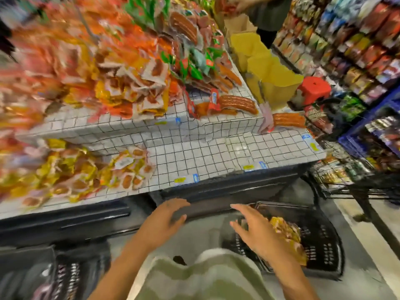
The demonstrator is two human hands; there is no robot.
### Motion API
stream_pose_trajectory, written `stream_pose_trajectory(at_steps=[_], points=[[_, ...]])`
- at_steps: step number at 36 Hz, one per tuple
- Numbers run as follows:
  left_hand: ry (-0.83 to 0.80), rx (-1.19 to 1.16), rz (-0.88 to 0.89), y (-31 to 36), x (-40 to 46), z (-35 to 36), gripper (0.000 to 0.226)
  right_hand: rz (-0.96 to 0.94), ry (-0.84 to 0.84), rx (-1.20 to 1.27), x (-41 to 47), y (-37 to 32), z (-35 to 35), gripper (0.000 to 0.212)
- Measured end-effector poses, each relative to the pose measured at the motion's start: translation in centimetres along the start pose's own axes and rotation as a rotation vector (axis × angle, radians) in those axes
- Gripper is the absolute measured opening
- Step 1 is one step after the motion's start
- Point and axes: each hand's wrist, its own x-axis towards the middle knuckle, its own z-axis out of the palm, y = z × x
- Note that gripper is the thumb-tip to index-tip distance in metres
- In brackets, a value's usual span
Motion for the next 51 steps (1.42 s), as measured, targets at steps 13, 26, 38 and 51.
stream_pose_trajectory(at_steps=[13, 26, 38, 51], points=[[0.224, -0.115, -0.348, -12.3, -16.6, -4.6, 0.034, -0.172, -0.339, -0.140, 2.2, -12.1, 9.0, 0.048], [0.371, -0.164, -0.571, -17.8, -19.6, -8.5, 0.030, -0.263, -0.504, -0.238, 11.9, -19.4, 12.1, 0.052], [0.393, -0.089, -0.620, -21.2, -12.9, -15.3, 0.035, -0.302, -0.443, -0.076, 25.2, -23.9, 12.2, 0.059], [0.406, -0.071, -0.434, -22.2, -0.9, -17.5, 0.044, -0.008, -0.401, 0.298, 32.6, -25.6, 15.7, 0.086]])
